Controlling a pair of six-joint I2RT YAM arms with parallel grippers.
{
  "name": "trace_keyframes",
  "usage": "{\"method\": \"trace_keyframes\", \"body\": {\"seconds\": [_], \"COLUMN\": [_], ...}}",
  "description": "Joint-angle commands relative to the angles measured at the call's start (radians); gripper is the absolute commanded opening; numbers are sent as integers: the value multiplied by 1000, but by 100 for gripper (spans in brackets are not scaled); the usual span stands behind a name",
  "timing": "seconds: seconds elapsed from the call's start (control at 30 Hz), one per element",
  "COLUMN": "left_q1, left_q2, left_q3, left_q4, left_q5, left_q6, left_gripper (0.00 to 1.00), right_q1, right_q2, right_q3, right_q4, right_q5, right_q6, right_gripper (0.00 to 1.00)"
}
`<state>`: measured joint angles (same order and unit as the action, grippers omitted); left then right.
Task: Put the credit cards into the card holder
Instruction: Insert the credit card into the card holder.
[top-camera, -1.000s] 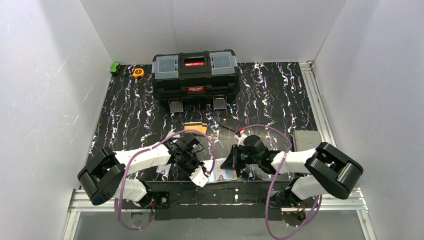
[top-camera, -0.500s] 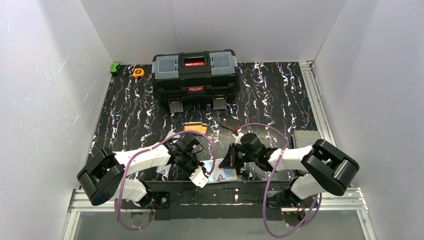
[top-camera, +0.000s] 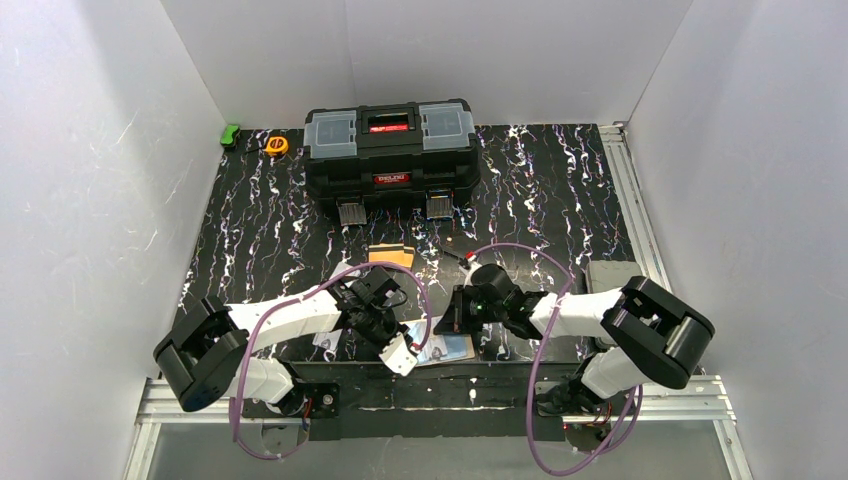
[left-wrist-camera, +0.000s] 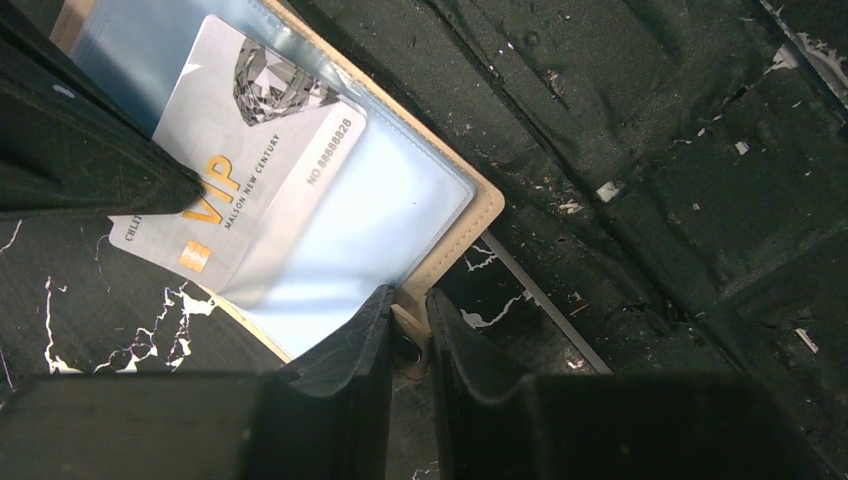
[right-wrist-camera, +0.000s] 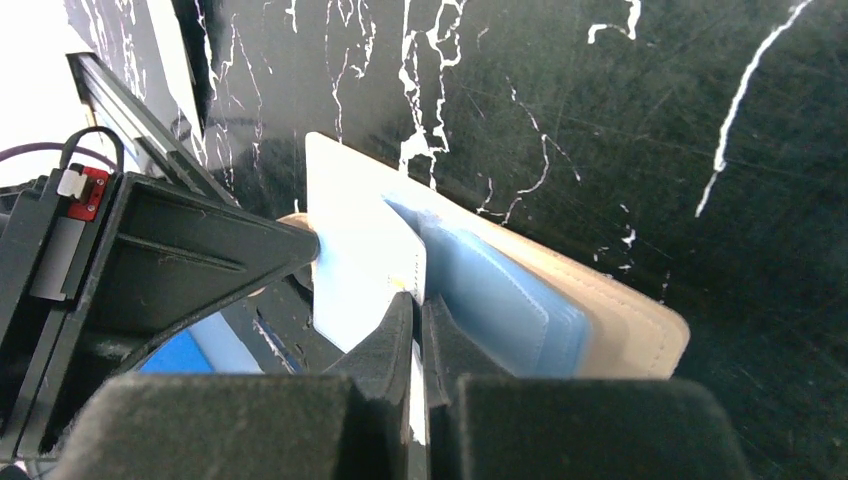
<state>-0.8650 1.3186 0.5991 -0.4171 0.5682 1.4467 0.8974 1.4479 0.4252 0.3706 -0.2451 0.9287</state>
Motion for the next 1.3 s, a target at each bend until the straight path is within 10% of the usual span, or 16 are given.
{"method": "trace_keyframes", "body": {"seconds": [0.0, 0.33, 1.27], "left_q1": [-8, -9, -9], "left_q2": [21, 23, -29], "left_q3": [-25, -23, -61], "left_q4": [-27, -29, 130], "left_q5": [-82, -90, -97], "left_q6": [-5, -17, -125], "left_gripper": [16, 16, 14], "right_q1": [32, 64, 192], "right_q2": [6, -78, 40], "right_q3": [38, 50, 305], "right_q4": [-104, -257, -465], "right_q5": [156, 196, 222], "right_q6": [-27, -79, -177], "right_gripper": [1, 28, 45]}}
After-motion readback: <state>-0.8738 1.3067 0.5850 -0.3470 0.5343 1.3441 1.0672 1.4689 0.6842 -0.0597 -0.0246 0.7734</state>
